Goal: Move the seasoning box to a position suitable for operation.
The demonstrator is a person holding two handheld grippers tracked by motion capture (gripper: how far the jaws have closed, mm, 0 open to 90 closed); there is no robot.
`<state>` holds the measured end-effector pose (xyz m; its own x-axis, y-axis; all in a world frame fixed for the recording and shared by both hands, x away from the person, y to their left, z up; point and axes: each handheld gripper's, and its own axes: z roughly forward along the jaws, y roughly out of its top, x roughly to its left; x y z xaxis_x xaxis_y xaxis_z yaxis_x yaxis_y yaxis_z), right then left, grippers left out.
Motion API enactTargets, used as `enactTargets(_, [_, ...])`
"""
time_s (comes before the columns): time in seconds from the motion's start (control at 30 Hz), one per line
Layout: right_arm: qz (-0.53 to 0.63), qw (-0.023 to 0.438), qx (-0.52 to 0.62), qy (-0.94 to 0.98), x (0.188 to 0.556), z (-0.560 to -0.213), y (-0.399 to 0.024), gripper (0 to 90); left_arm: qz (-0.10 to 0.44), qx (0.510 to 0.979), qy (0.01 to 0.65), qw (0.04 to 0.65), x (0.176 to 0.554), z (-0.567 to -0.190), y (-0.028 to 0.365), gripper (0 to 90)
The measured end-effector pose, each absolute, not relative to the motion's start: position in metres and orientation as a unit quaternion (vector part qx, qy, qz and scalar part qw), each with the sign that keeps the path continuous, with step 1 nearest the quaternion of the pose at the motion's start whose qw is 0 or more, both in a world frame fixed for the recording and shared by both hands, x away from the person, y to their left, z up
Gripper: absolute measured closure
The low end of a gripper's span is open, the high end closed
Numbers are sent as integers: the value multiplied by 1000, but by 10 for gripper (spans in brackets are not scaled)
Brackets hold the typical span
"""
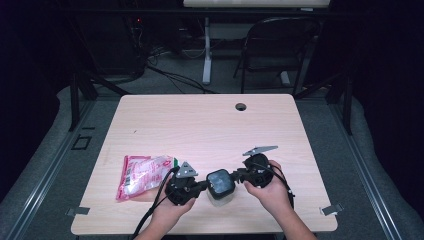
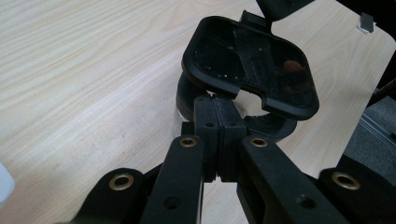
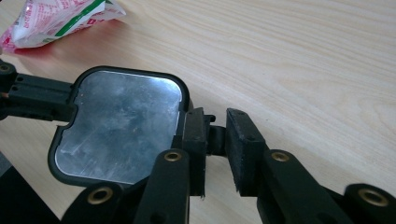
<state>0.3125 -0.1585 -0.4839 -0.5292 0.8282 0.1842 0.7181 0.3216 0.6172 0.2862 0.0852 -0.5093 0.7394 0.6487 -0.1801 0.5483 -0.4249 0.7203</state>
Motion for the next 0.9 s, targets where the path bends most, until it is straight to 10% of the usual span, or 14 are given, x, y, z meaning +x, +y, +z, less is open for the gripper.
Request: enactTargets(0.9, [332,74,442,830,269,-491,-165,586,80,842,344,408,291,-483,73,871])
